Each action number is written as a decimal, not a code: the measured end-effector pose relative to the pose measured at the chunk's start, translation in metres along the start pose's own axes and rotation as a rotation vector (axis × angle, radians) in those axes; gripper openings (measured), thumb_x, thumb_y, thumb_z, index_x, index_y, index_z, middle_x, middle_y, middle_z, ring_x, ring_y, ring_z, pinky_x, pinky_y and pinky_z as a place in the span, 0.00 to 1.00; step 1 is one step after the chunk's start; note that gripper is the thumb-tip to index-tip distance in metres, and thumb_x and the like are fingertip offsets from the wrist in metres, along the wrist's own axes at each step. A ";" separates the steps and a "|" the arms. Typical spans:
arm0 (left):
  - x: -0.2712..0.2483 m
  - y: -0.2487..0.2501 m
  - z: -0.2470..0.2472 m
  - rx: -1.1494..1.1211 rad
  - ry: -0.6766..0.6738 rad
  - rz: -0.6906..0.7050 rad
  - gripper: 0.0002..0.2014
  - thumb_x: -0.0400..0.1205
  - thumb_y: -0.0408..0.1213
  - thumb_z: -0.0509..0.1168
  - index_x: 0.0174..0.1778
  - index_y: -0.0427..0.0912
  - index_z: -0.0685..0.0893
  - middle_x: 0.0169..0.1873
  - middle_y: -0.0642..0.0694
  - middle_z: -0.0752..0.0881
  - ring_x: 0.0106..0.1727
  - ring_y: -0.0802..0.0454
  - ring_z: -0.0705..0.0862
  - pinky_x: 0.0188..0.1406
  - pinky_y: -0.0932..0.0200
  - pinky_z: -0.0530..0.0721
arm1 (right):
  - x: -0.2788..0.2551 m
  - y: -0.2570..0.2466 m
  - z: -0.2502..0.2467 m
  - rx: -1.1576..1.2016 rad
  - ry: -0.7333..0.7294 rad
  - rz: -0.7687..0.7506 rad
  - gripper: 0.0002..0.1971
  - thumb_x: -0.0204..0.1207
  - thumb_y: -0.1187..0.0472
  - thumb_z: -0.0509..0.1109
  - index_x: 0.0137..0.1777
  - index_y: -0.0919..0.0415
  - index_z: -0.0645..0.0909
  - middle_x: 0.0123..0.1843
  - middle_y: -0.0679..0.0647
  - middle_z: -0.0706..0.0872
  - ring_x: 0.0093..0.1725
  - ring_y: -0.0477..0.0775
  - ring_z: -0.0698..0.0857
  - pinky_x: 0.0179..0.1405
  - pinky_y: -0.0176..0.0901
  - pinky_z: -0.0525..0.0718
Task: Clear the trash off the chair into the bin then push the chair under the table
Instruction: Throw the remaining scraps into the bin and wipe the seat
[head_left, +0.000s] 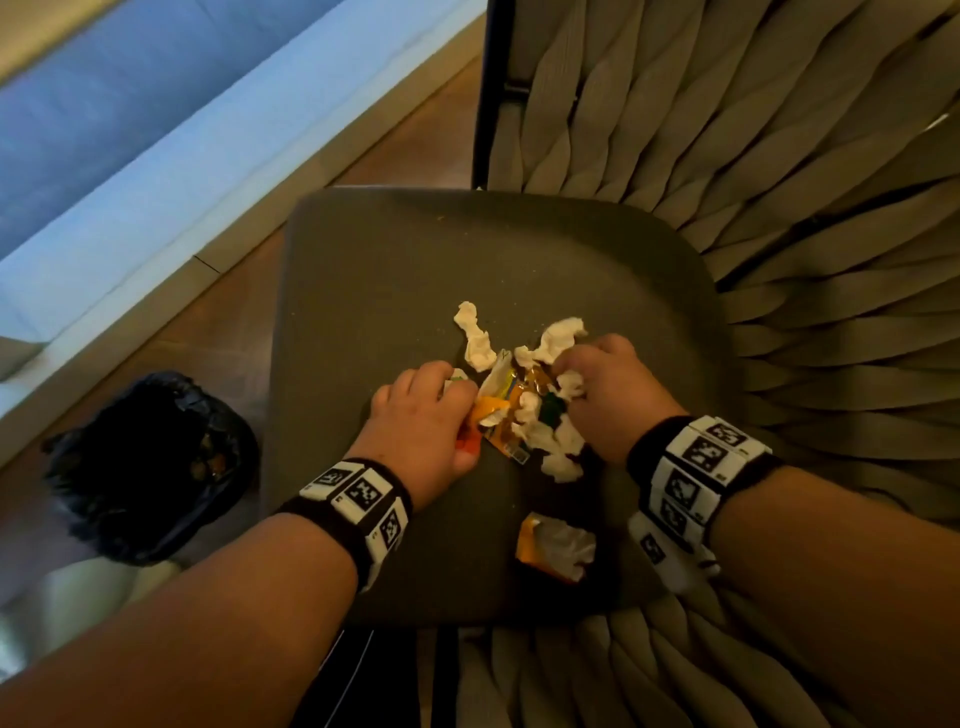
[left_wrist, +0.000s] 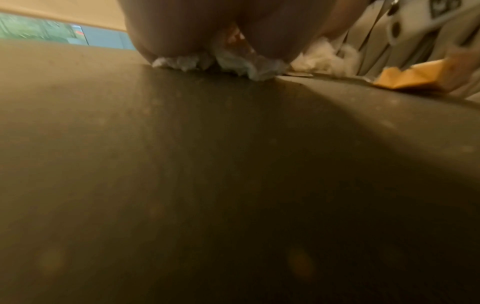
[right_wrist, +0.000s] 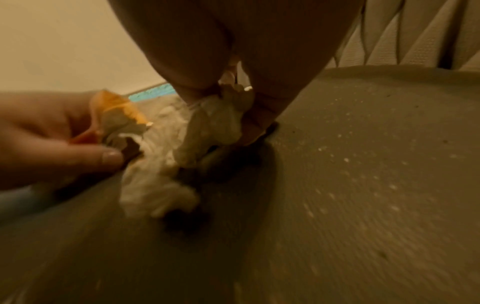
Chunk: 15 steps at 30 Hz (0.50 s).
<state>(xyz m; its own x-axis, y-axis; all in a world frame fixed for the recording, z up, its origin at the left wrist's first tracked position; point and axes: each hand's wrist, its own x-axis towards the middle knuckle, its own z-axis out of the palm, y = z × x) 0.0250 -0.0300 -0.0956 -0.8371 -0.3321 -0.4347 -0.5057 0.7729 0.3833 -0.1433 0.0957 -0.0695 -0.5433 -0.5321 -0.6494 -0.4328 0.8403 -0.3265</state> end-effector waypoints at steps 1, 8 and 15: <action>0.000 -0.001 -0.001 -0.023 0.012 0.000 0.23 0.79 0.53 0.63 0.70 0.55 0.71 0.70 0.50 0.69 0.70 0.49 0.70 0.71 0.46 0.68 | 0.003 -0.002 -0.004 0.037 0.031 -0.001 0.21 0.78 0.67 0.66 0.67 0.45 0.78 0.76 0.51 0.65 0.68 0.57 0.77 0.60 0.40 0.76; 0.006 -0.002 -0.013 -0.210 0.047 -0.044 0.11 0.79 0.48 0.65 0.57 0.55 0.77 0.49 0.56 0.75 0.49 0.58 0.77 0.52 0.58 0.81 | 0.005 -0.018 -0.019 0.031 -0.014 -0.097 0.38 0.70 0.49 0.73 0.79 0.35 0.61 0.86 0.49 0.49 0.83 0.61 0.57 0.76 0.59 0.69; -0.008 -0.004 -0.021 -0.392 0.118 -0.055 0.05 0.78 0.46 0.65 0.40 0.58 0.74 0.38 0.57 0.75 0.37 0.58 0.78 0.34 0.65 0.75 | 0.009 -0.027 -0.001 -0.282 -0.133 -0.058 0.30 0.73 0.60 0.73 0.73 0.42 0.69 0.78 0.57 0.59 0.74 0.65 0.70 0.67 0.57 0.81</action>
<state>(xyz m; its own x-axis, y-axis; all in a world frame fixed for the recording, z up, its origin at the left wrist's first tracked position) 0.0292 -0.0417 -0.0760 -0.8135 -0.4441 -0.3754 -0.5721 0.4957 0.6534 -0.1375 0.0682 -0.0664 -0.4211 -0.5442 -0.7256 -0.6529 0.7372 -0.1740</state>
